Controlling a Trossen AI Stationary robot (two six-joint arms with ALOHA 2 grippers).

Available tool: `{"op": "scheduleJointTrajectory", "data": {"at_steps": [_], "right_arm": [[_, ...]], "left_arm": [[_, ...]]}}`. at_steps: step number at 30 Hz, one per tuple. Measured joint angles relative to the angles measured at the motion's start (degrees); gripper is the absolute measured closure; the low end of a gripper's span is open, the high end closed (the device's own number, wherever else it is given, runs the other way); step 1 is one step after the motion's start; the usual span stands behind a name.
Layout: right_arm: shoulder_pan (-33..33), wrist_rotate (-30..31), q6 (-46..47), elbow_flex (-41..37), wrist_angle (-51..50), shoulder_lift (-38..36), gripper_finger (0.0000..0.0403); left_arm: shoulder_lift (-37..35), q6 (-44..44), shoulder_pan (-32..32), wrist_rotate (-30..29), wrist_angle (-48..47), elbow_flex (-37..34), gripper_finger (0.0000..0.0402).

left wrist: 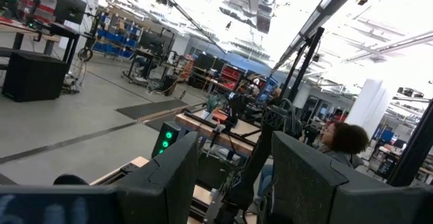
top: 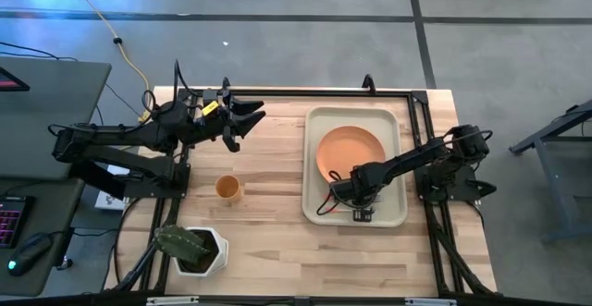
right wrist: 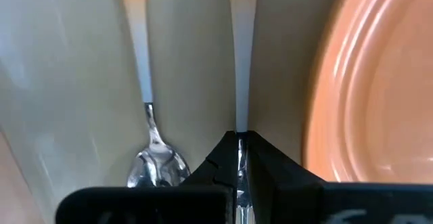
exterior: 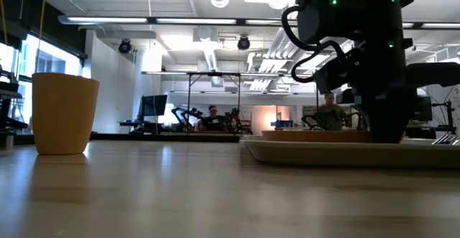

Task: Pick and place plate/cup/fork/spoon on tray
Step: Put the orange fork on the beige serving tray beside the orange spoon

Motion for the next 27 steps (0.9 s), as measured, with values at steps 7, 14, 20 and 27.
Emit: {"op": "scheduleJointTrajectory", "data": {"at_steps": [7,14,20,27], "right_arm": [[-0.01,-0.45,0.41,0.00,1.06,0.00,0.0399],[-0.01,-0.45,0.58,0.00,1.08,0.00,0.0394],[-0.01,-0.45,0.64,0.00,1.14,0.00,0.0377],[-0.01,-0.45,1.89,0.00,1.51,0.00,0.0360]], "left_arm": [[-0.01,0.00,0.02,0.00,0.00,0.00,0.0222],[-0.01,0.01,0.01,0.00,0.00,0.00,0.0222],[0.00,0.02,0.02,0.00,0.00,0.00,0.0222],[-0.02,0.01,0.02,0.00,0.00,0.00,0.0222]]}}
